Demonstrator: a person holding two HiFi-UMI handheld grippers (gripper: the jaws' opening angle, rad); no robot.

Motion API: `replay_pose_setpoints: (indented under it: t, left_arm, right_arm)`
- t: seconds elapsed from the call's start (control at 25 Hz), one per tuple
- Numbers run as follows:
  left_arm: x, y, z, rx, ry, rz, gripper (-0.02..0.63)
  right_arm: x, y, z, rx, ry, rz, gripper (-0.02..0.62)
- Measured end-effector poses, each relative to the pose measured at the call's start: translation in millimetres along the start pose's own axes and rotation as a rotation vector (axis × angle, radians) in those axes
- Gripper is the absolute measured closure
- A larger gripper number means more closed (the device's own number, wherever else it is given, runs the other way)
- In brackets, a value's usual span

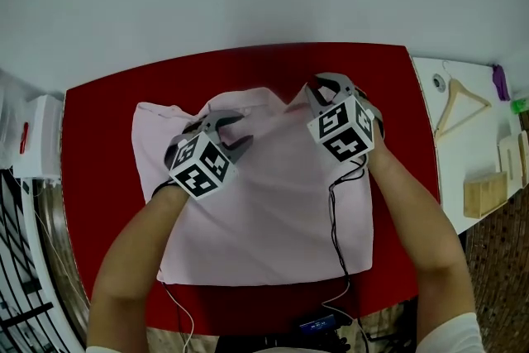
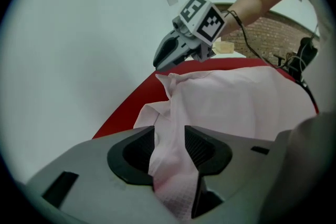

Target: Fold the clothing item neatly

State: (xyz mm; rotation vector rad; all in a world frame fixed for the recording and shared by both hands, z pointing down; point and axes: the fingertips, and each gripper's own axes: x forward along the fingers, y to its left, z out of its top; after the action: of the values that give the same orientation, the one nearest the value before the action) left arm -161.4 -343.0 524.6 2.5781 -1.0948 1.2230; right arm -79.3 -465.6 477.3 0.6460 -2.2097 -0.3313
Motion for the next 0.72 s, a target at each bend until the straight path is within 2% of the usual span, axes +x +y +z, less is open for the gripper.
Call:
replay_pose_setpoints:
  t: [0.04, 0.08, 0.12, 0.32, 0.52, 0.72]
  left_arm:
    - [1.8, 2.2, -2.4, -0.007, 0.008, 0.001, 0.446]
    - [3.3, 4.0, -5.3, -0.011, 0.018, -0.001, 0.443]
    - [4.2, 5.7, -9.0, -0.011, 0.03, -0.006, 0.437]
    - [-10.9, 18.1, -29.9, -0.039, 0.063, -0.041, 0.422]
    - [-43.4, 40.9, -53.7, -0.054, 0.082, -0.031, 0.423]
    - [-56.2, 66.3, -96.3, -0.049, 0.19, 0.002, 0.423]
  right_arm:
    - [5.0, -3.2, 2.1, 0.018, -0.008, -0.002, 0.506]
    - [8.4, -5.2, 3.1, 0.035, -0.013, -0.002, 0.42]
    - [9.7, -6.8, 3.1, 0.047, -0.018, -0.003, 0.39]
    - [-1.7, -6.6, -12.0, 0.017, -0.028, 0.001, 0.387]
    - [-7.2, 21.3, -51.8, -0.05, 0.064, 0.178, 0.387]
    - [6.4, 38.2, -73.5, -0.098, 0.155, 0.286, 0.388]
